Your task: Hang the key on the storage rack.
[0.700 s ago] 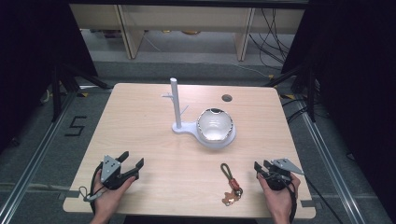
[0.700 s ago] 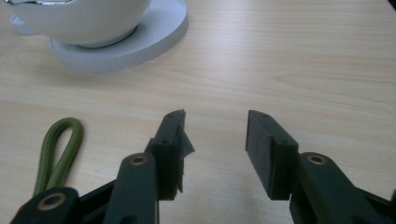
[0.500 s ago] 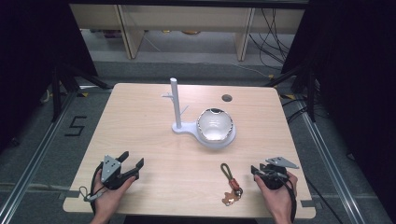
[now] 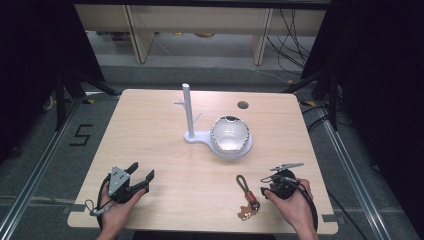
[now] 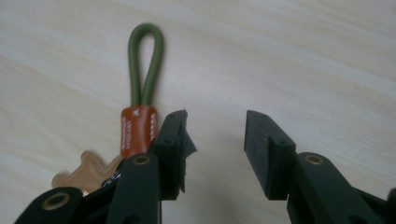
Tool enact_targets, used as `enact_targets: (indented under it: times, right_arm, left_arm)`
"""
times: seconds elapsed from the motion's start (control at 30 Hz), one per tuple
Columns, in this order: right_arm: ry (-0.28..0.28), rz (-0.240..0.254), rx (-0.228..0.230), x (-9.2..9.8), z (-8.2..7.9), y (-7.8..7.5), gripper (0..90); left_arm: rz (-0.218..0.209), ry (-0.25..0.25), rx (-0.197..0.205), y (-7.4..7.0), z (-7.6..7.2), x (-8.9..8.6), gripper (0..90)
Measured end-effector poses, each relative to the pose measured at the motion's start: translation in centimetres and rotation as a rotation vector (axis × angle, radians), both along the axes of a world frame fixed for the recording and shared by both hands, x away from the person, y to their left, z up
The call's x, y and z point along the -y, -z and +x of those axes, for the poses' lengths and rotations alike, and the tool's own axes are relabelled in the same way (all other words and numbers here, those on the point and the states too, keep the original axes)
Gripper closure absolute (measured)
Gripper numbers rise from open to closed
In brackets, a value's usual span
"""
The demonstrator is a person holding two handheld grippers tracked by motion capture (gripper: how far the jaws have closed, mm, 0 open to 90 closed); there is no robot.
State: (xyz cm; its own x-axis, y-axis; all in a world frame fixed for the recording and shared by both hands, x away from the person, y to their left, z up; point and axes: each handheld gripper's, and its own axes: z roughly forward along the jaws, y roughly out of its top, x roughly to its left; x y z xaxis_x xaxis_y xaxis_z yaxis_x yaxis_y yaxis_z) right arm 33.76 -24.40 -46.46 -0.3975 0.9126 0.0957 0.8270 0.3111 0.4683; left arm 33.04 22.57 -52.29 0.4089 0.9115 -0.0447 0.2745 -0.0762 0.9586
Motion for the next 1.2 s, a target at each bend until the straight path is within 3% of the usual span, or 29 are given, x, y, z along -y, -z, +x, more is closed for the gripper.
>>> enact_targets:
  times: [0.03, 0.1, 0.13, 0.17, 0.3, 0.37, 0.57, 0.87, 0.93, 0.97, 1.03, 1.07, 1.2]
  right_arm:
    - [0.016, -0.005, -0.028, -0.2, 0.0, -0.1, 59.6]
    - [-0.013, -0.009, -0.07, -0.5, 0.1, -0.2, 59.7]
    - [-0.013, -0.009, -0.07, -0.5, 0.1, -0.2, 59.7]
    - [0.013, -0.029, -0.127, -1.1, 0.1, -0.4, 59.7]
    - [-0.003, -0.05, -0.161, -1.7, 0.1, -0.5, 59.5]
    - [-0.044, -0.073, -0.186, -2.4, 0.3, -0.5, 59.4]
    - [-0.104, -0.112, -0.21, -3.6, 1.0, -0.8, 59.6]
    - [-0.183, -0.193, -0.293, -5.7, 2.3, -0.2, 59.5]
    - [-0.185, -0.205, -0.296, -5.8, 2.4, -0.1, 59.5]
    - [-0.234, -0.214, -0.293, -5.9, 2.7, 0.1, 59.3]
    - [-0.215, -0.201, -0.312, -6.3, 2.7, 0.1, 58.9]
    - [-0.245, -0.207, -0.307, -6.2, 2.9, 0.2, 58.9]
    - [-0.254, -0.222, -0.301, -6.3, 3.0, 0.4, 58.9]
  left_arm:
    - [0.003, -0.001, -0.004, 0.0, 0.0, 0.0, 31.8]
    - [-0.001, -0.002, -0.004, 0.0, 0.0, 0.0, 31.8]
    - [-0.001, -0.002, -0.004, 0.0, 0.0, 0.0, 31.8]
    - [0.003, -0.004, -0.006, 0.0, 0.0, 0.0, 31.8]
    - [0.012, 0.002, -0.003, 0.0, 0.0, 0.0, 31.8]
    - [0.012, 0.003, -0.004, 0.0, 0.0, 0.0, 31.8]
    - [0.011, 0.003, -0.004, 0.0, 0.0, 0.0, 31.8]
    - [0.009, 0.005, -0.003, 0.0, 0.0, 0.0, 31.8]
    - [0.01, 0.005, -0.003, 0.0, 0.0, 0.0, 31.8]
    - [0.01, 0.006, -0.003, 0.0, 0.0, 0.0, 31.8]
    - [0.009, 0.005, -0.004, 0.0, 0.0, 0.0, 31.9]
    - [0.01, 0.005, -0.004, 0.0, 0.0, 0.0, 31.8]
    - [0.011, 0.006, -0.003, 0.0, 0.0, 0.0, 31.9]
